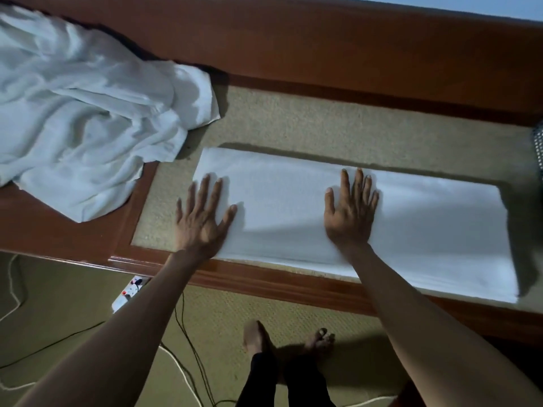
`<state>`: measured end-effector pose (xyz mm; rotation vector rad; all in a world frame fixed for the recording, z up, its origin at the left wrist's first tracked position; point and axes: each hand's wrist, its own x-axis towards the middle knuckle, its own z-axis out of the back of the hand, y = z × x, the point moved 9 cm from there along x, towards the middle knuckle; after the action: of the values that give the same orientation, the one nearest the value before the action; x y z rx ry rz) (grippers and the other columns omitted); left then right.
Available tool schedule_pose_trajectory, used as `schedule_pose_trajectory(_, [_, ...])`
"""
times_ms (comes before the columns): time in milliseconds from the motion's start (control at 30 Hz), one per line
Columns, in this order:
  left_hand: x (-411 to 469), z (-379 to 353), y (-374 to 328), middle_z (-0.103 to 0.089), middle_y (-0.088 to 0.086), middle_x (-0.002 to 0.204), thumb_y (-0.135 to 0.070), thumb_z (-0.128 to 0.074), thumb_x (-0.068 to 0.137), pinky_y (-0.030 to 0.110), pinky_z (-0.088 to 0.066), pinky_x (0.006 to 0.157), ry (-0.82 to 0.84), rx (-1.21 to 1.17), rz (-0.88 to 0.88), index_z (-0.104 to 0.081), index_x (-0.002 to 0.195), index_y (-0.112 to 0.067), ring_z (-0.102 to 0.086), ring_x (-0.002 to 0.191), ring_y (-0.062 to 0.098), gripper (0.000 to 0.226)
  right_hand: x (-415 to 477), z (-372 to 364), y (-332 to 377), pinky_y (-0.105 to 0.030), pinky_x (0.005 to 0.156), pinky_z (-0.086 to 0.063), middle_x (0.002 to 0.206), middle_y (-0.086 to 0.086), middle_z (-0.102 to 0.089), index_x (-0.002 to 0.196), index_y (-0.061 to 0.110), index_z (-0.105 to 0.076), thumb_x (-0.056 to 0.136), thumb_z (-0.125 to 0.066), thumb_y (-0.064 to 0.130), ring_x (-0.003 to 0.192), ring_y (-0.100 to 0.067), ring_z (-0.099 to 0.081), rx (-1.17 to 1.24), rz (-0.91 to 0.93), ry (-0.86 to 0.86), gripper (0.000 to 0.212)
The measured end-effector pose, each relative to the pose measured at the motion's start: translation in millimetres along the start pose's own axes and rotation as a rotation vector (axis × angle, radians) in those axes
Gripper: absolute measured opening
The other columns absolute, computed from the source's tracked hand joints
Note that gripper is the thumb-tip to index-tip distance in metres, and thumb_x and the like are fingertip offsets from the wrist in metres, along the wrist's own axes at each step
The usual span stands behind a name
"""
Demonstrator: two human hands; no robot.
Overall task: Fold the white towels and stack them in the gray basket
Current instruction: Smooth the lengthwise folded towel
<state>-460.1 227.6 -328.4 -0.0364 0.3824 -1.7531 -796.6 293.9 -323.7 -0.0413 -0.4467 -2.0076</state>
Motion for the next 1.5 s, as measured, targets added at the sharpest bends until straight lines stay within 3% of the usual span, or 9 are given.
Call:
schedule_pose_trajectory(233, [12.9,22.6,3.7,0.006,0.007,0.172,-0.074,-0.019,0.1,0.054,0.007,0.126,-0.083,-0.015,0.123,0.001,0.165,-0.03,0.01,0.159,0.024,0.081,0.8,2.4,2.7,-0.053,0.125,-0.013,0.167,-0.009,-0.025,0.158,0.022,-0.034,0.106,-0.035,0.044,0.155,-0.03,-0.017,-0.027,-0.036,0.049,0.056])
schedule_pose_trajectory(333, [45.2,24.3,-58.5,0.0,0.007,0.173,-0.065,-0.022,0.104,0.047,0.004,0.127,-0.103,-0.056,0.013,-0.008,0.165,-0.022,0.003,0.159,0.023,0.076,2.3,3.2,3.5,-0.053,0.125,-0.014,0.165,-0.01,-0.027,0.157,0.021,-0.034,0.106,-0.031,0.045,0.154,-0.03,-0.018,-0.074,-0.031,0.06,0.056])
schedule_pose_trajectory(467, [65.5,-15.5,-137.9,0.0,0.007,0.173,-0.063,-0.018,0.106,0.047,0.002,0.128,0.075,-0.082,-0.25,-0.006,0.165,-0.02,0.005,0.159,0.022,0.074,0.3,3.3,2.3,-0.052,0.124,-0.017,0.164,-0.01,-0.03,0.157,0.02,-0.035,0.107,-0.03,0.045,0.154,-0.031,-0.021,-0.094,-0.019,0.021,0.056])
schedule_pose_trajectory(633, [74.1,-21.4,-108.7,0.004,-0.003,0.173,-0.07,-0.011,0.103,0.047,0.005,0.128,0.069,0.056,-0.304,-0.003,0.164,-0.034,0.009,0.158,0.017,0.072,0.5,2.6,2.8,-0.052,0.125,-0.014,0.165,-0.01,-0.028,0.157,0.021,-0.032,0.108,-0.031,0.045,0.155,-0.03,-0.018,-0.08,-0.015,0.033,0.055])
schedule_pose_trajectory(900, [72.9,14.0,-17.8,0.01,-0.008,0.172,-0.08,-0.014,0.097,0.047,-0.003,0.128,0.02,0.03,-0.088,0.001,0.163,-0.041,0.009,0.159,0.017,0.077,1.1,2.4,3.3,-0.051,0.126,-0.012,0.167,-0.008,-0.025,0.158,0.023,-0.03,0.107,-0.029,0.047,0.156,-0.028,-0.016,-0.068,-0.028,0.063,0.056])
schedule_pose_trajectory(1067, [46.1,19.5,-5.4,-0.009,0.013,0.171,-0.077,-0.034,0.096,0.051,-0.02,0.124,0.028,-0.154,0.123,0.003,0.164,-0.03,-0.014,0.156,0.032,0.091,0.6,6.6,5.4,-0.051,0.125,-0.014,0.165,-0.01,-0.028,0.157,0.02,-0.032,0.107,-0.03,0.043,0.155,-0.03,-0.018,-0.079,-0.029,0.056,0.055])
schedule_pose_trajectory(1200, [37.3,31.7,-3.5,-0.041,0.02,0.153,-0.063,-0.059,0.093,0.053,-0.039,0.107,0.004,-0.244,0.158,-0.015,0.162,-0.011,-0.042,0.135,0.041,0.097,1.0,8.3,5.6,-0.051,0.125,-0.014,0.164,-0.011,-0.029,0.156,0.019,-0.034,0.107,-0.033,0.042,0.154,-0.031,-0.019,-0.07,-0.04,0.06,0.055])
schedule_pose_trajectory(1333, [36.9,37.1,12.5,-0.061,0.017,0.132,-0.047,-0.074,0.09,0.04,-0.048,0.083,0.046,-0.436,0.302,-0.039,0.148,-0.01,-0.06,0.116,0.037,0.078,0.5,3.4,5.0,-0.052,0.124,-0.015,0.164,-0.013,-0.029,0.156,0.019,-0.034,0.107,-0.031,0.044,0.154,-0.033,-0.019,-0.086,-0.029,0.07,0.055])
schedule_pose_trajectory(1500, [38.3,59.4,11.1,-0.065,0.01,0.125,-0.034,-0.085,0.08,0.042,-0.053,0.086,0.038,-0.572,0.356,-0.056,0.139,-0.01,-0.062,0.111,0.032,0.071,-0.4,-7.4,1.8,-0.051,0.127,-0.003,0.17,-0.012,-0.006,0.163,0.023,-0.013,0.107,-0.017,0.054,0.157,-0.03,-0.002,-0.081,-0.019,0.238,0.064])
